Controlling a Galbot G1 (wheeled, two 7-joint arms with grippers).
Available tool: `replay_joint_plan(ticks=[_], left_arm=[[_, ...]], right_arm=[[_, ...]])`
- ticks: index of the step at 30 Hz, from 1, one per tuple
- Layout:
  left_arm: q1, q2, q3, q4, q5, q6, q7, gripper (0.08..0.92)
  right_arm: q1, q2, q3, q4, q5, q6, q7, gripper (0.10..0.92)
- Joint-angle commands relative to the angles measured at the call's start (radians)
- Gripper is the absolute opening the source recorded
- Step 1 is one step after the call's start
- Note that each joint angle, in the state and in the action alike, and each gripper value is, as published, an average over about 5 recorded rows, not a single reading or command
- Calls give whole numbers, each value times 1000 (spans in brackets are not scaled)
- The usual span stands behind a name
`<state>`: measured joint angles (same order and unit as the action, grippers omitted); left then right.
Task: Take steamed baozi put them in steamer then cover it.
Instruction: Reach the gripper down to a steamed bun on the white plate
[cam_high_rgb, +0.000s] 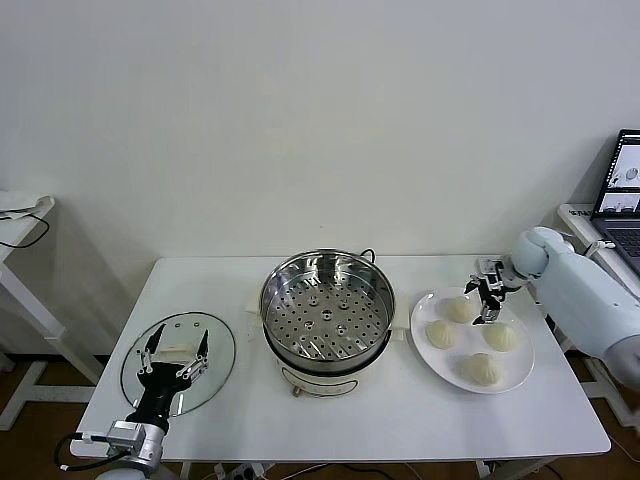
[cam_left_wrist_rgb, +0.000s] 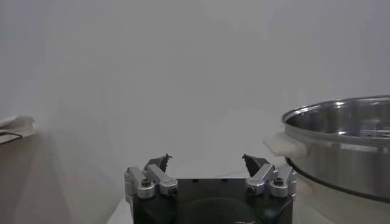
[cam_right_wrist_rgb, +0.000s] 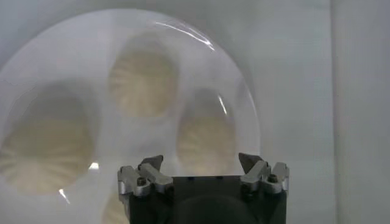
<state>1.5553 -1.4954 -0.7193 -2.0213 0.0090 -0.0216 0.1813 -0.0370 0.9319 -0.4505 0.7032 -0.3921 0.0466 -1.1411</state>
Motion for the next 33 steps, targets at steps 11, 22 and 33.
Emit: replay_joint_plan(ticks=[11,22,33], left_arm=[[1,-3,-6,10,1,-5,2,823],[0,-4,-7,14,1,-8,2,823],[2,-8,-10,12,1,-11,1,823]], right_arm=[[14,94,21,-133,-91,18,-3,823],[7,109,43,-139,-116,25,11,775],[6,92,21,-98,-100,28,9,687]])
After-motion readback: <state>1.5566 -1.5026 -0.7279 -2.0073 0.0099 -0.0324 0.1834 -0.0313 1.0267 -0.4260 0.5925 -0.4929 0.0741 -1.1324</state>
